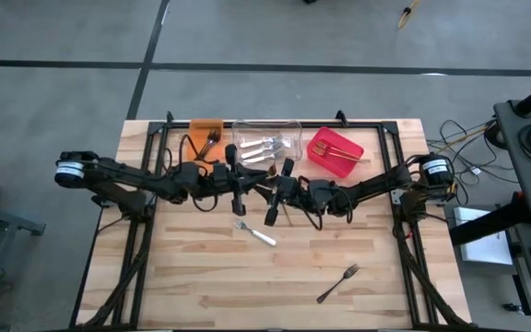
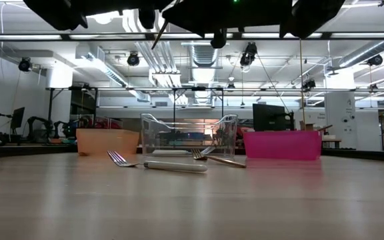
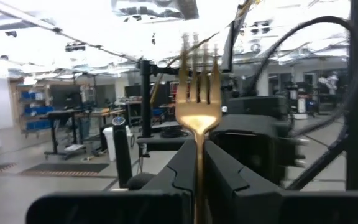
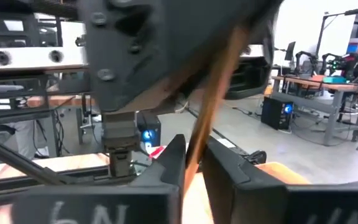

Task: Sort silverware by color (type)
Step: Put the gold fork into the red bin

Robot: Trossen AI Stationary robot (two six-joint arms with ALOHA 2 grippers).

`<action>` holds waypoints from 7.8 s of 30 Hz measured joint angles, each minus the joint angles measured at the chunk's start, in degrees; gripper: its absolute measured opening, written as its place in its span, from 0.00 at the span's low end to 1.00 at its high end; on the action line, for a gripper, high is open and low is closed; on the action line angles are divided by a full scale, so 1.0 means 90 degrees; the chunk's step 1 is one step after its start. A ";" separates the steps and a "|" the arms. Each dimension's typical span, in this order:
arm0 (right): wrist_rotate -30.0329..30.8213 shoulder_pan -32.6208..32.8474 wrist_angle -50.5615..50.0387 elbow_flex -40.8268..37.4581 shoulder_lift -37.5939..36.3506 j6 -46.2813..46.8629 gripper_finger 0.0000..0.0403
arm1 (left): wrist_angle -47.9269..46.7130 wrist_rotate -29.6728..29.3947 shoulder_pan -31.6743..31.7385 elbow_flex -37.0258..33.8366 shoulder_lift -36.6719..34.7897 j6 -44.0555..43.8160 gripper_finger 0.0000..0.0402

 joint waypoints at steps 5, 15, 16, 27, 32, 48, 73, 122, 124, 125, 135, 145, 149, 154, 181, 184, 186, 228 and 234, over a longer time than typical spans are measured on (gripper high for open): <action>-0.0010 0.0005 -0.0030 -0.0002 -0.0011 0.0027 0.06 | -0.0023 0.0021 -0.0010 0.0000 -0.0012 0.0077 0.01; 0.0016 0.0000 -0.0423 -0.0002 -0.0115 0.0041 0.05 | -0.0304 -0.0035 -0.0007 0.0000 -0.0069 0.0072 0.09; 0.0009 0.0000 -0.0497 -0.0002 -0.0138 0.0106 0.05 | -0.0337 -0.0050 -0.0007 0.0000 -0.0082 0.0069 0.10; -0.0043 0.0007 -0.1430 -0.0002 -0.0531 0.0440 0.04 | -0.0942 -0.0196 0.0011 0.0000 -0.0346 0.0151 0.27; -0.0120 -0.0024 -0.2386 -0.0002 -0.0872 0.0604 0.04 | -0.1439 -0.0201 0.0015 0.0002 -0.0531 0.0251 0.32; -0.5987 -0.0995 -0.6813 0.0311 -0.1620 0.1408 0.04 | -0.3211 0.1998 0.0346 0.0085 -0.1003 0.0767 0.35; -0.6267 -0.0950 -0.6336 0.0307 -0.1598 0.1091 0.04 | -0.0655 0.3339 0.0537 0.0683 0.0976 -0.0988 0.35; -0.0678 -0.0903 -0.3734 0.0297 -0.1015 0.0483 0.44 | -0.4602 -0.2489 0.0338 0.0855 -0.0729 -0.0863 0.00; -0.0203 -0.0855 -0.3438 0.0299 -0.0864 0.0386 0.43 | -0.4577 -0.2490 0.0338 0.0855 -0.0729 -0.0863 0.00; 0.0031 -0.0838 -0.3356 0.0299 -0.0788 0.0358 0.43 | -0.4580 -0.2490 0.0338 0.0855 -0.0729 -0.0865 0.00; 0.0261 -0.0840 -0.2395 0.0298 -0.0241 0.0478 0.40 | -0.4360 -0.2505 0.0338 0.0852 -0.0704 -0.0795 0.00; 0.0453 -0.0840 -0.2286 0.0440 -0.0163 0.0540 0.24 | -0.4357 -0.2504 0.0338 0.0845 -0.0704 -0.0790 0.00; 0.0459 -0.0835 -0.2336 0.0479 -0.0163 0.0529 0.05 | -0.4330 -0.2505 0.0341 0.0845 -0.0704 -0.0786 0.00; 0.0457 -0.0835 -0.2340 0.0479 -0.0163 0.0589 0.03 | -0.4333 -0.2502 0.0338 0.0845 -0.0704 -0.0639 0.00; -0.3155 -0.2709 -1.2246 0.4531 -0.0014 0.1487 0.03 | -0.4866 -0.2330 0.0366 0.0703 -0.2485 0.1718 0.38; -0.3848 -0.3190 -1.3395 0.4927 0.0343 0.1411 0.03 | -0.4871 -0.2332 0.0400 0.0497 -0.2719 0.1740 0.38; -0.3903 -0.3445 -1.4152 0.5196 0.0651 0.1237 0.03 | -0.4859 -0.2335 0.0429 0.0340 -0.2817 0.1732 0.38; -0.2954 -0.6023 -1.5286 0.3981 0.1566 0.0319 0.03 | -0.5137 -0.3007 0.0627 -0.0015 -0.3195 0.1908 0.38; -0.2957 -0.6018 -1.4760 0.3974 0.1566 0.0365 0.03 | -0.5139 -0.3005 0.0627 -0.0015 -0.3194 0.1908 0.38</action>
